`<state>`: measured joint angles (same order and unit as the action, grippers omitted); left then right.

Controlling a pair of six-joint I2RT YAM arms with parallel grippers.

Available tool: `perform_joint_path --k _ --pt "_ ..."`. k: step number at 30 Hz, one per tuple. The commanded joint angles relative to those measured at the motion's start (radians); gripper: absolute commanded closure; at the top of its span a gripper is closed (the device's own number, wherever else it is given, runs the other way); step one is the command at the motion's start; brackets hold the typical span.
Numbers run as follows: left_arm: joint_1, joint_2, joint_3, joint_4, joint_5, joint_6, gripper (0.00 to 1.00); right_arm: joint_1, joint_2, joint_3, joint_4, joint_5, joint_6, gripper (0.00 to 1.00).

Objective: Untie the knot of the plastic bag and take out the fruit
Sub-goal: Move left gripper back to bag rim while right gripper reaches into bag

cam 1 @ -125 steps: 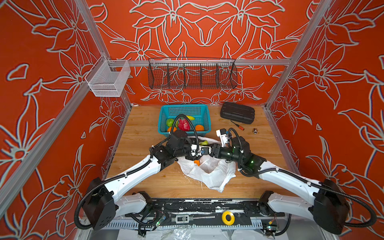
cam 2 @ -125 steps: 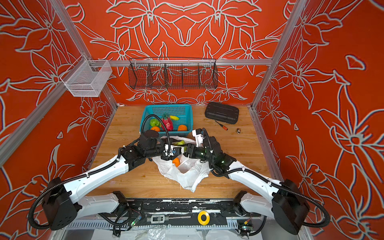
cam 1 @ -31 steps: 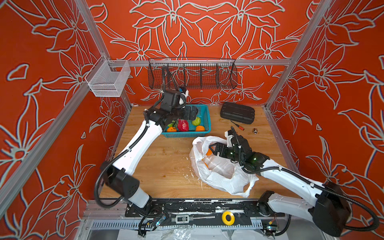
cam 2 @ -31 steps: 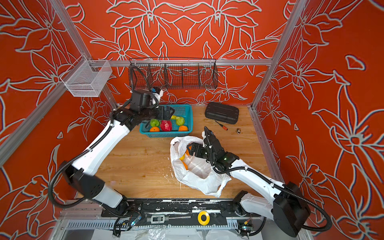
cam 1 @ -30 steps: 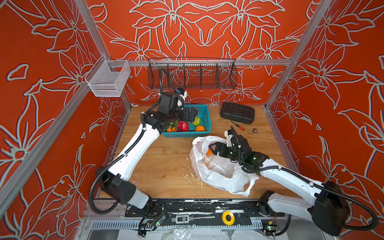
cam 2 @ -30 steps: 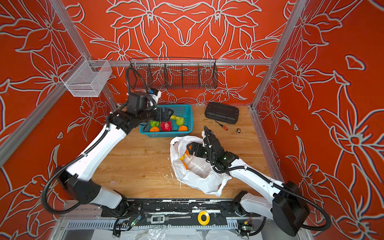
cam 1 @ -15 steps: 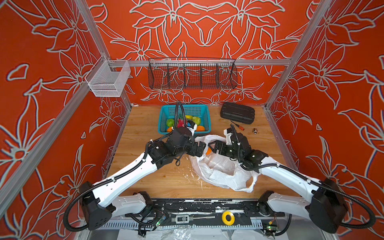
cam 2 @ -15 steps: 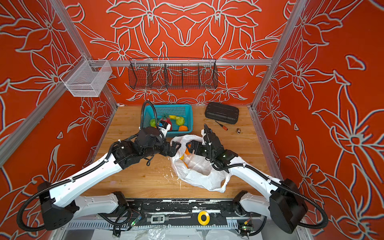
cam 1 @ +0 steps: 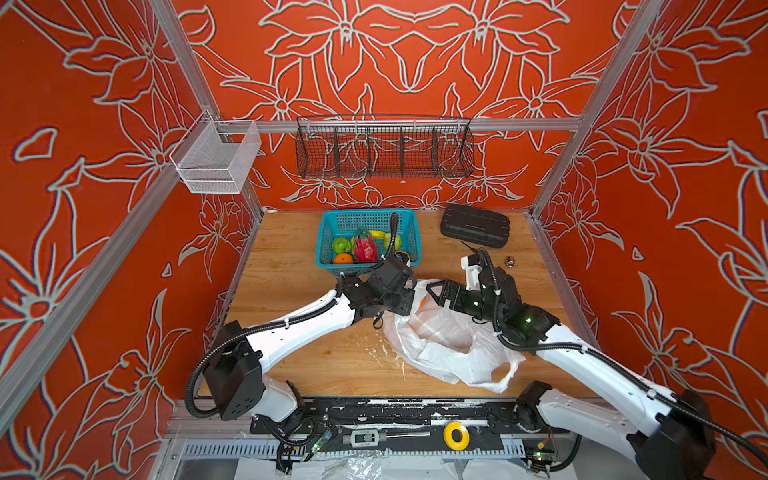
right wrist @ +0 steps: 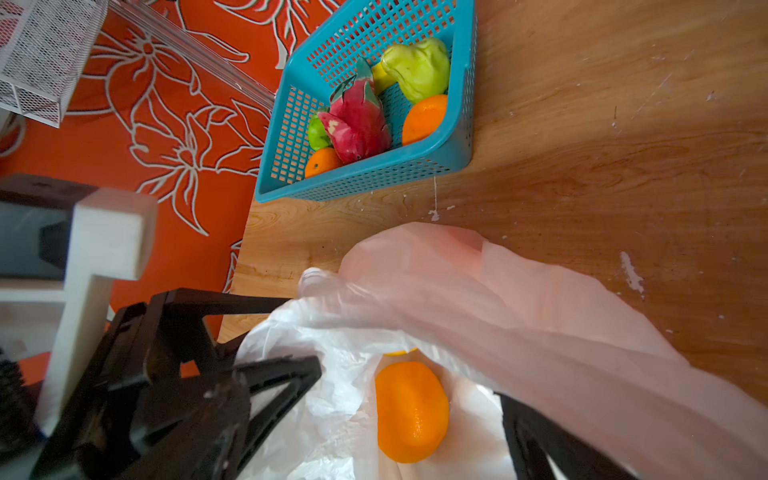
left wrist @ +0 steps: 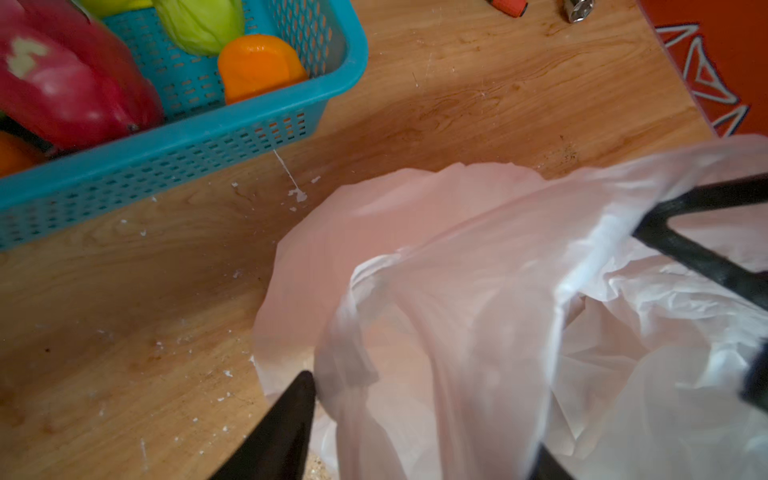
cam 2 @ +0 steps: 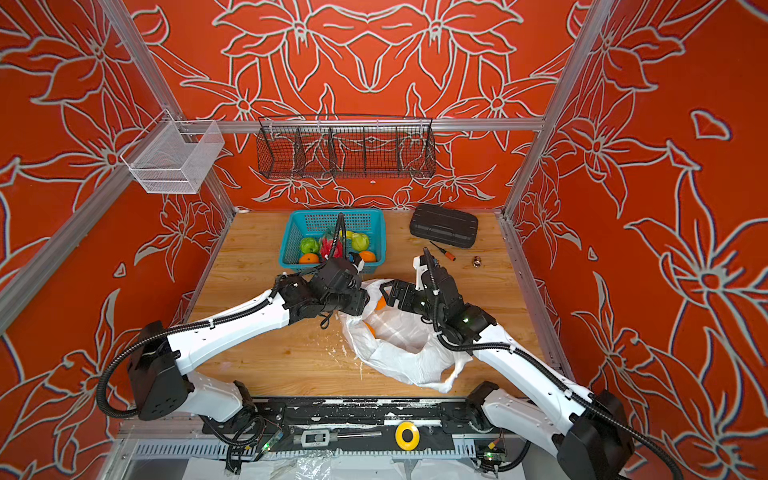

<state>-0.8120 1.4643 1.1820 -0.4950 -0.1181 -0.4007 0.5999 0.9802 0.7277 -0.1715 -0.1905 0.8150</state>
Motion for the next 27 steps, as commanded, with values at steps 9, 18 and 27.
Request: perform_joint_path --k 9,18,27 --pt "-0.003 0.038 0.036 0.016 -0.023 -0.066 0.87 -0.002 -0.135 0.064 -0.046 -0.187 -0.083 0.18" --pt "-0.003 0.023 0.021 0.011 -0.024 -0.069 0.94 0.162 -0.049 -0.004 -0.044 -0.027 -0.145 0.40" --pt "-0.001 -0.048 -0.079 0.071 -0.062 -0.082 0.96 0.418 0.228 -0.157 0.207 0.137 -0.177 0.52"
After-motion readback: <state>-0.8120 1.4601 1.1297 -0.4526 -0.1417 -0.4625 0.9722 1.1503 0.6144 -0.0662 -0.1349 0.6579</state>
